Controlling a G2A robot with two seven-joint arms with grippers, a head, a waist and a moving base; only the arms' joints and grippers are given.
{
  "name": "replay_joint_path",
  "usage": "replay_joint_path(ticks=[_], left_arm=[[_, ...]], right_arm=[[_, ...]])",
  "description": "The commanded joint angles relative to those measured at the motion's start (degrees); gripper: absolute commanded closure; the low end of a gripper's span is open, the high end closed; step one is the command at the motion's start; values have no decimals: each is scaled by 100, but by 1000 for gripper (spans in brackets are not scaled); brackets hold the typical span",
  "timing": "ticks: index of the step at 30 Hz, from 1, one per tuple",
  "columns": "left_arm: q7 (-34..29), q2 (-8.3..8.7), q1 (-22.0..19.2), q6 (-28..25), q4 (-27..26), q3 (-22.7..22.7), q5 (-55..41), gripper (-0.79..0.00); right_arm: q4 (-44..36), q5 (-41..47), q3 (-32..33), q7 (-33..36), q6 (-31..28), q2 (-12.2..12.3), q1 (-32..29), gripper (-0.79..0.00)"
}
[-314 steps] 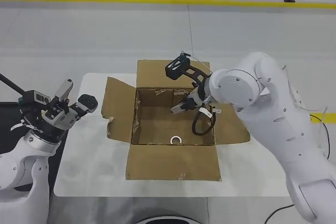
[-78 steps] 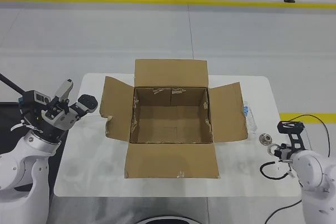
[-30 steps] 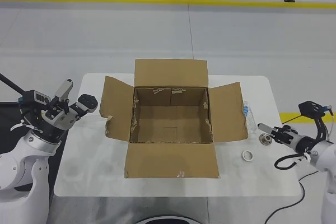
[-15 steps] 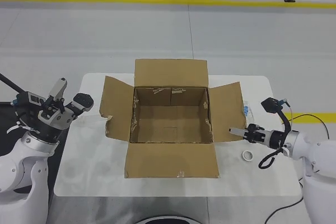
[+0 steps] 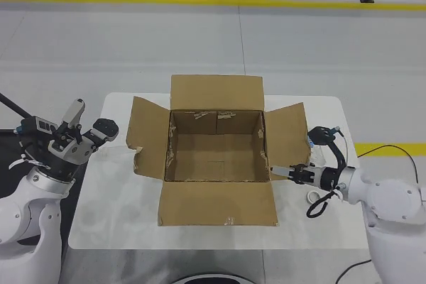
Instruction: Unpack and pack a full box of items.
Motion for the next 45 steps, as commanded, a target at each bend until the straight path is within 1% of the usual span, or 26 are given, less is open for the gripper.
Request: replay_joint_path(ticks=[1,8,11,15,19,25,32,36,40,45], left_arm=[[0,0,0,0,0,0,0,-785],[0,0,0,0,0,0,0,-785],[0,0,0,0,0,0,0,-785],[0,0,0,0,0,0,0,-785],[0,0,0,0,0,0,0,-785],[0,0,0,0,0,0,0,-785],[0,0,0,0,0,0,0,-785],[0,0,0,0,0,0,0,-785],[0,0,0,0,0,0,0,-785],[0,0,0,0,0,0,0,-785]], right_arm=[[-78,-35,-57,-36,15,10,-37,-785],[-308,-37,-47,-208,-9,55,-262,-785],[-340,-260,-32,-288,110,81,-361,-785],[-322,-178,-109,-361,77,95,-483,-785],[-329,-179,-363,-495,-5,96,-648,-785],[-374,-335,-798,-729,36,87,-715,-785],[-567,-355,-1046,-907,50,91,-831,-785],[-633,-254,-1082,-982,-11,100,-886,-785],[-646,2,-1055,-891,-218,120,-916,-785],[-795,-437,-931,-991,50,162,-1027,-785]])
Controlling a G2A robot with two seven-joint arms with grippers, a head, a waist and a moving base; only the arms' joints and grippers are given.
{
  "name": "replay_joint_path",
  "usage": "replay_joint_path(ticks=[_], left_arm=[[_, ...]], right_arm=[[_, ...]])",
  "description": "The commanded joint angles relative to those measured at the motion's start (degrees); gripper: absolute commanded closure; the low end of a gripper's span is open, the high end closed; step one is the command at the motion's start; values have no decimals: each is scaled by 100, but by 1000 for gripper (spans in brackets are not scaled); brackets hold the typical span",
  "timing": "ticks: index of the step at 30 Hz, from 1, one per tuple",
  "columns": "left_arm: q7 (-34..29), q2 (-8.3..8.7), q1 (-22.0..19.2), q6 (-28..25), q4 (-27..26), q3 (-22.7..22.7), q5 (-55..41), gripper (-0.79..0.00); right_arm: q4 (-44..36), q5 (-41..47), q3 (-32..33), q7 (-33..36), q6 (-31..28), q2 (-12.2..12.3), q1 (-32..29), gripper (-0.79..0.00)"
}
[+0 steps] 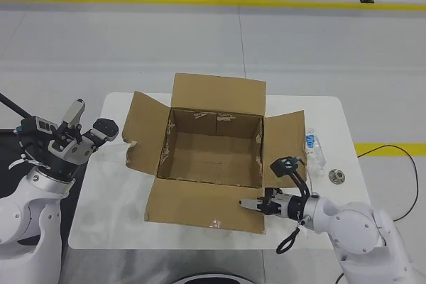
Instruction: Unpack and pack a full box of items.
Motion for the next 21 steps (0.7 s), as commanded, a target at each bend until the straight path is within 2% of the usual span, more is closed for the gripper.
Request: replay_joint_path(ticks=[1,5,9,11,16,21], left_arm=[[0,0,0,0,0,0,0,-785],[0,0,0,0,0,0,0,-785],[0,0,0,0,0,0,0,-785],[0,0,0,0,0,0,0,-785],[0,0,0,0,0,0,0,-785],[0,0,0,0,0,0,0,-785]], right_arm=[[-94,-167,153,-52,116,24,-95,-785],[-483,-479,850,-74,211,104,-549,-785],[-914,-732,1752,50,-36,186,-1183,-785],[-1093,-1130,2120,-20,-117,214,-1462,-785],[-1221,-2428,2277,-242,-451,259,-1956,-785],[-822,-2855,2228,-160,-634,290,-1798,-785]])
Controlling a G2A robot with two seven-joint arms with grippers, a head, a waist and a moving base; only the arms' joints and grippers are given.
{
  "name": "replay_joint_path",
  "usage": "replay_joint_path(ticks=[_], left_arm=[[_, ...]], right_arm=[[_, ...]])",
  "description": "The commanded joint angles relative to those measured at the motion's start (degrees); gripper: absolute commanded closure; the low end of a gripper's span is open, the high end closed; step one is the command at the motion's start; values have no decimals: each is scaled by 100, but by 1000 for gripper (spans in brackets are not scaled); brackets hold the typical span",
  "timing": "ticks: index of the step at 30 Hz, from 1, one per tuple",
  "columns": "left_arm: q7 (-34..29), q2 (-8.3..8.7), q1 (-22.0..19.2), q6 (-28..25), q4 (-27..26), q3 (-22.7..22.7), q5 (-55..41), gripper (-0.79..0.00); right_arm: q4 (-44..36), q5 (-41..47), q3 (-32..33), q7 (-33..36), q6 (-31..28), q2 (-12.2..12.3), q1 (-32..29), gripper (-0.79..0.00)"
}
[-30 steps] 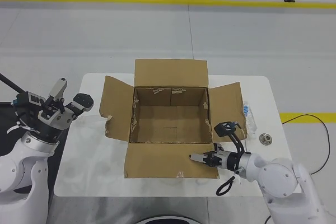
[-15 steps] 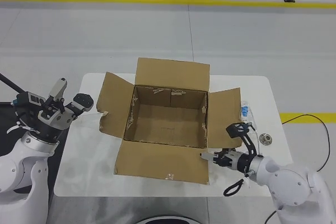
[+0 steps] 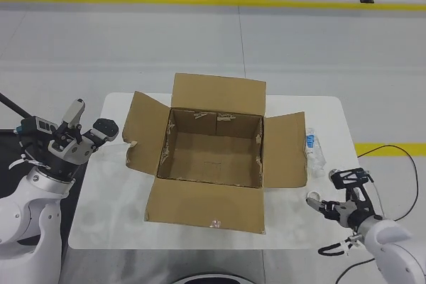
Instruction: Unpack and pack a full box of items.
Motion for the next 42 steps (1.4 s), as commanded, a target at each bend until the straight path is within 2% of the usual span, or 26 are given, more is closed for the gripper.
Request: replay_joint_path(ticks=[1,5,6,7,8,9,14,18,20,23,25,29,42], left_arm=[[0,0,0,0,0,0,0,-785],[0,0,0,0,0,0,0,-785],[0,0,0,0,0,0,0,-785],[0,0,0,0,0,0,0,-785],[0,0,0,0,0,0,0,-785],[0,0,0,0,0,0,0,-785],[0,0,0,0,0,0,0,-785],[0,0,0,0,0,0,0,-785],[0,0,0,0,0,0,0,-785],[0,0,0,0,0,0,0,-785],[0,0,0,0,0,0,0,-785],[0,0,0,0,0,0,0,-785],[0,0,0,0,0,0,0,-785]], right_arm=[[250,-30,1,62,-33,11,162,-785],[821,-41,-172,243,-143,31,610,-785],[965,-71,-250,291,-159,35,722,-720],[1087,-138,-351,347,-203,39,822,-613],[1207,-224,-455,400,-229,42,916,-413],[1323,-301,-557,454,-248,44,1014,-391],[1844,-694,-996,731,-225,44,1475,-465],[2069,-719,-1171,796,-217,34,1703,-431],[2179,-710,-1211,814,-206,31,1783,-440],[2339,-724,-1268,873,-173,28,1882,-557],[2411,-732,-1306,881,-164,25,1921,-468],[2491,-723,-1346,901,-157,23,1937,-382],[2697,-677,-1444,878,-118,15,2005,-299]])
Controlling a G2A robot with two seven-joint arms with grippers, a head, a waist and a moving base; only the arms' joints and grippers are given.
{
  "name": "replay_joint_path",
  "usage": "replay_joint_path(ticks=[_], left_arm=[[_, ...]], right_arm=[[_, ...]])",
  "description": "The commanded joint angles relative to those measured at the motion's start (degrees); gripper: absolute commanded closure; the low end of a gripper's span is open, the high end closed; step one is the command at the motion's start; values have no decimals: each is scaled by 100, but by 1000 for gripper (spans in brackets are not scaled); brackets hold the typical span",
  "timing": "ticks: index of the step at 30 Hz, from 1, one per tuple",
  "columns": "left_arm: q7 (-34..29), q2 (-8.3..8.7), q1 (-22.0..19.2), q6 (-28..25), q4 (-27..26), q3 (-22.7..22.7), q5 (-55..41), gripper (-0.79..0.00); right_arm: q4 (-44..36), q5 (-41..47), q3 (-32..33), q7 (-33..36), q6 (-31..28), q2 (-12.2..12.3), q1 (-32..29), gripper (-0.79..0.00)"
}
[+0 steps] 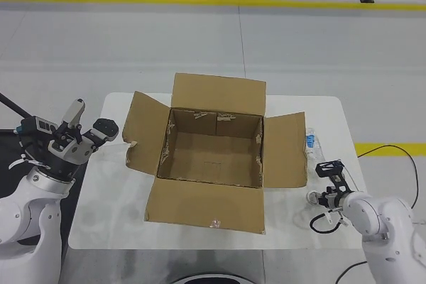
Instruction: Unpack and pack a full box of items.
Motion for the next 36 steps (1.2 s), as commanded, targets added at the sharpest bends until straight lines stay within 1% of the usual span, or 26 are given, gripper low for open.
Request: replay_joint_path(ticks=[1,4,6,9,13,14,15,19,22,25,28,29,30,33,36], left_arm=[[0,0,0,0,0,0,0,-785],[0,0,0,0,0,0,0,-785],[0,0,0,0,0,0,0,-785],[0,0,0,0,0,0,0,-785],[0,0,0,0,0,0,0,-785],[0,0,0,0,0,0,0,-785],[0,0,0,0,0,0,0,-785],[0,0,0,0,0,0,0,-785],[0,0,0,0,0,0,0,-785],[0,0,0,0,0,0,0,-785],[0,0,0,0,0,0,0,-785],[0,0,0,0,0,0,0,-785],[0,0,0,0,0,0,0,-785],[0,0,0,0,0,0,0,-785],[0,0,0,0,0,0,0,-785]], right_arm=[[40,33,-25,0,-16,-3,23,-296],[114,51,-64,-9,-27,-6,73,-280],[154,71,-80,-7,-25,-8,100,-246],[181,76,-106,5,-37,-8,122,-154],[196,91,-143,17,-57,-9,131,-80],[198,91,-147,16,-54,-9,133,-52],[196,99,-151,14,-56,-9,134,0],[63,135,-52,-97,18,-4,104,0],[-280,279,249,-260,213,7,44,0],[-784,499,623,-402,503,12,-41,0],[-1488,803,1070,-589,989,3,-83,0],[-1806,1002,1259,-715,1255,-11,-68,0],[-2051,1184,1367,-793,1395,-21,-57,0],[-2706,1655,1578,-1050,1687,-50,-5,0],[-3101,1998,1497,-1265,1804,-71,124,0]])
